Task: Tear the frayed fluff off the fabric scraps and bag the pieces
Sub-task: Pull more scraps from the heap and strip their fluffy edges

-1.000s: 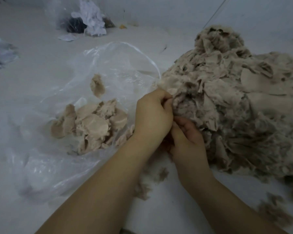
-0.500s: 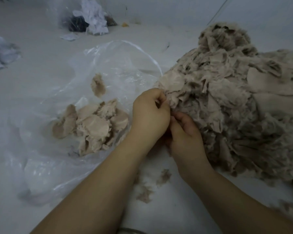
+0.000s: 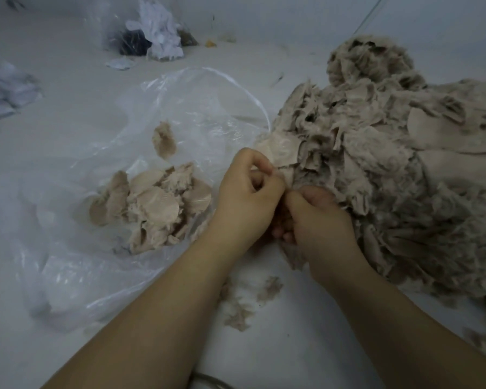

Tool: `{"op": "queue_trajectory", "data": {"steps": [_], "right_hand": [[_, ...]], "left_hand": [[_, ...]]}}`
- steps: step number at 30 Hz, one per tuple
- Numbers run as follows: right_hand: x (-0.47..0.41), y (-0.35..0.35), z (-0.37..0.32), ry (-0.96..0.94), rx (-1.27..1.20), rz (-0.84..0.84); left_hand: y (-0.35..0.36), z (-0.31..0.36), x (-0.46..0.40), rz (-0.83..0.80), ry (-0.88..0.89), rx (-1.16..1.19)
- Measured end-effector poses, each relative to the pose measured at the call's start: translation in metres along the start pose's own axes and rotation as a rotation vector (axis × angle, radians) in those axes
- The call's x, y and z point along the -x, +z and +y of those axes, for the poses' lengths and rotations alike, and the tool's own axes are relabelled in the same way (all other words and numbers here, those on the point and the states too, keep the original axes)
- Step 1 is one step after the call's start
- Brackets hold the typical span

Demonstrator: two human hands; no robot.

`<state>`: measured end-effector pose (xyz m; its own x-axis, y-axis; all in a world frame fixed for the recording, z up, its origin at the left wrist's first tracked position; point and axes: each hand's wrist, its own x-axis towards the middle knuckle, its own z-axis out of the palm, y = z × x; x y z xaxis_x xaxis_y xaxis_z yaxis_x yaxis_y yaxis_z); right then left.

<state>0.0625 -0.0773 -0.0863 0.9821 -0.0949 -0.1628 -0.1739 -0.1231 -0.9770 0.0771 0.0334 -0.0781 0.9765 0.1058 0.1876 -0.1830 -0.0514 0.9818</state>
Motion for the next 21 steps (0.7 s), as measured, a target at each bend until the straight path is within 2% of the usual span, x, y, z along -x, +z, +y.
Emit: {"op": "queue_trajectory", "data": {"steps": [2, 5, 8, 9, 11, 13, 15, 18, 21], "right_hand": [[-0.001, -0.001, -0.003, -0.004, 0.063, -0.012], [0.002, -0.001, -0.004, -0.068, 0.120, -0.002], [0.005, -0.002, -0.007, -0.316, 0.171, 0.137], [0.006, -0.002, -0.011, -0.409, 0.111, 0.140], [0.002, -0.005, -0.018, -0.535, 0.080, 0.040], [-0.002, -0.007, -0.025, -0.506, 0.181, -0.095], [-0.010, -0.010, -0.028, -0.365, 0.233, -0.165], [-0.018, -0.013, -0.027, -0.153, 0.251, -0.181], [-0.023, -0.012, -0.020, -0.125, 0.289, -0.161]], "left_hand": [[-0.002, 0.001, -0.003, 0.018, -0.065, 0.010], [-0.003, -0.001, -0.010, 0.038, -0.018, -0.102], [0.000, -0.001, -0.012, 0.114, 0.031, -0.142], [0.000, 0.000, -0.010, 0.114, 0.044, -0.160], [-0.002, 0.000, -0.004, 0.072, 0.106, -0.253], [-0.005, 0.001, 0.002, 0.017, 0.169, -0.375], [-0.006, 0.004, 0.005, -0.005, 0.166, -0.394], [-0.007, 0.010, 0.005, -0.003, 0.131, -0.343], [-0.009, 0.021, 0.010, 0.009, 0.108, -0.221]]}}
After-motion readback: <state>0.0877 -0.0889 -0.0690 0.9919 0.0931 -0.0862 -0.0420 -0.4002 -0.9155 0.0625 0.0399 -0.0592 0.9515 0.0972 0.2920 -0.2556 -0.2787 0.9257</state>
